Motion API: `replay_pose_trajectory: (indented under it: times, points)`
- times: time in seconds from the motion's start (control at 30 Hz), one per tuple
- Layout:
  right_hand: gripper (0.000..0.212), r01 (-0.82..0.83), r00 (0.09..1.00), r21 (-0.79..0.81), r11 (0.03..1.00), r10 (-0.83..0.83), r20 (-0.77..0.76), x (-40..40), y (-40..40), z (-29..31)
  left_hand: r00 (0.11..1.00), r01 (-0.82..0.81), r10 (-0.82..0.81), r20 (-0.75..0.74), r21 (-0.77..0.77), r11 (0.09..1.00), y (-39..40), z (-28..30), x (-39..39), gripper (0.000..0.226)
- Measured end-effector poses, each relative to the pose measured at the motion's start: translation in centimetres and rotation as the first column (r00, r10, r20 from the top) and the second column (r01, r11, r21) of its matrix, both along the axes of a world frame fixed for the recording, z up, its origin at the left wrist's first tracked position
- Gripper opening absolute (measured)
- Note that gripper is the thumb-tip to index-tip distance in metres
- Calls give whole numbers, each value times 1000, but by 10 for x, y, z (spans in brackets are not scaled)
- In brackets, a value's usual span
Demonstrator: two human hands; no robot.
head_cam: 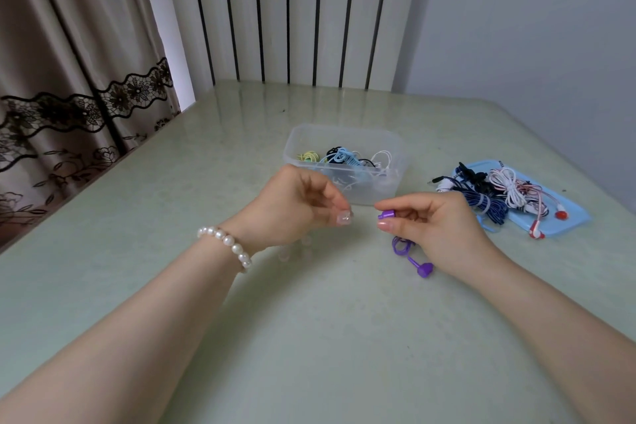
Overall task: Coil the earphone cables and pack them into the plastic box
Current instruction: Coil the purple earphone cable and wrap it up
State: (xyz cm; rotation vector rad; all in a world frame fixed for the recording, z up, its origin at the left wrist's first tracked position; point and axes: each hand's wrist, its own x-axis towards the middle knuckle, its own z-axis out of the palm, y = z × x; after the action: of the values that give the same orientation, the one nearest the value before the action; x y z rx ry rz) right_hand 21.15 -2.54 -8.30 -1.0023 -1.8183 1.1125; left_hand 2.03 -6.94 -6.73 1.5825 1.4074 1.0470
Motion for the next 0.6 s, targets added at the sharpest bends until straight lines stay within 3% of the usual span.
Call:
replay_pose_trajectory:
  times: [0.1,0.23,0.37,0.6]
  points:
    - [26,-13,999,6,1000,13,-40,2,0,3,952,-42,53,302,-42,998,0,-6,14,20]
    - [25,-64,987,-22,998,60,-150,3,-5,8,848,2,61,527,-118,993,0,-10,21,18]
    - [22,-83,974,-78,994,64,-215,5,-6,9,809,36,60,585,-150,988,-2,-9,25,13]
    - [19,-64,976,-95,993,42,-216,6,-6,10,769,-60,175,615,-203,977,-3,-7,27,13]
